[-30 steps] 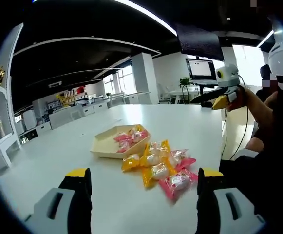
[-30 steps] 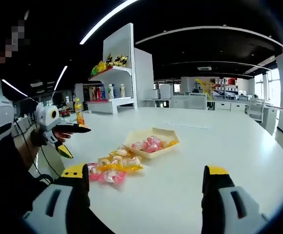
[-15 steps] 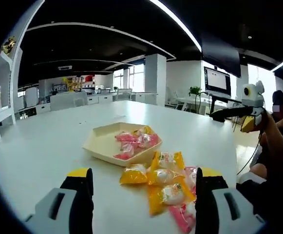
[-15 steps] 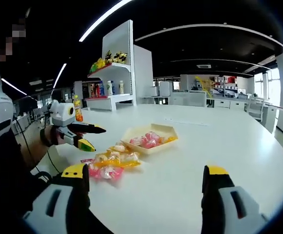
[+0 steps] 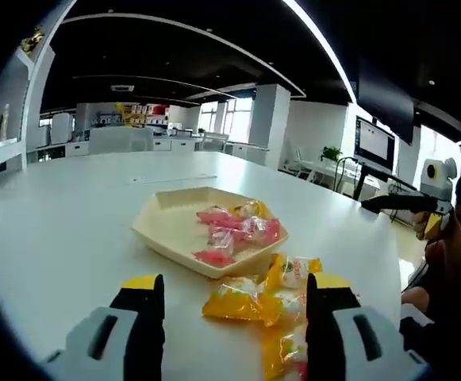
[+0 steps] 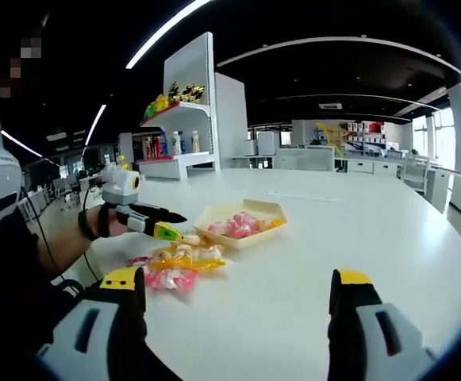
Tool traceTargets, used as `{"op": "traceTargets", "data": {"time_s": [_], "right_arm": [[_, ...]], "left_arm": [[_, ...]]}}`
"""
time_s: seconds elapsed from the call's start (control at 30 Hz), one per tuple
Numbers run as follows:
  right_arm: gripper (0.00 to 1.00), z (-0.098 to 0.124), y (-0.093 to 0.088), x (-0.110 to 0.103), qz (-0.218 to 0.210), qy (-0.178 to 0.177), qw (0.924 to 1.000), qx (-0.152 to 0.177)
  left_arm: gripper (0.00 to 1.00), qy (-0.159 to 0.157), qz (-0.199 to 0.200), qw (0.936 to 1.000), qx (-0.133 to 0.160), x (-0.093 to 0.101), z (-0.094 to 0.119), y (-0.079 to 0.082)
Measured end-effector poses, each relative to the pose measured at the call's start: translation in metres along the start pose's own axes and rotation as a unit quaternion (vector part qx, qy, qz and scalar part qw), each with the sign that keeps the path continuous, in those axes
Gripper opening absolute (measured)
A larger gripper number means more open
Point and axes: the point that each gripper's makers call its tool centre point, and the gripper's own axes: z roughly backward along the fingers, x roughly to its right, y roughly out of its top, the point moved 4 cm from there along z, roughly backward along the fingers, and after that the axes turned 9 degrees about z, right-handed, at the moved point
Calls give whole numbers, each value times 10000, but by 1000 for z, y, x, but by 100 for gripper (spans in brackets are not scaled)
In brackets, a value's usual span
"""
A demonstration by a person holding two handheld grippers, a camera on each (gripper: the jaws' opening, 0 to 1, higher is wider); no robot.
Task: Pick up the marshmallows scattered on the table and place them into the bowl on the table
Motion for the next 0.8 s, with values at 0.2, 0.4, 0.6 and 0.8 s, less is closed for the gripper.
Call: {"op": "traceTargets", "data": {"time_s": [0.2,0.4,0.6,0.8], "right_arm": [[94,0,-3,0,-32,-12,10000,-15],[94,-2,-5,-1,-44,9,10000,-34],[93,-5,-5,-2,-40,42,10000,-44],[93,-5,-7,-1,-56,15,10000,-64]], "left_arm": [[66,108,91,9998,-148,-15,-9,0],[59,110,177,9996,-199,-9,-9,-6],[49,116,207,9994,-258,-8,-12,-8],[45,119,103,9994,-324,0,-14,-13]]}}
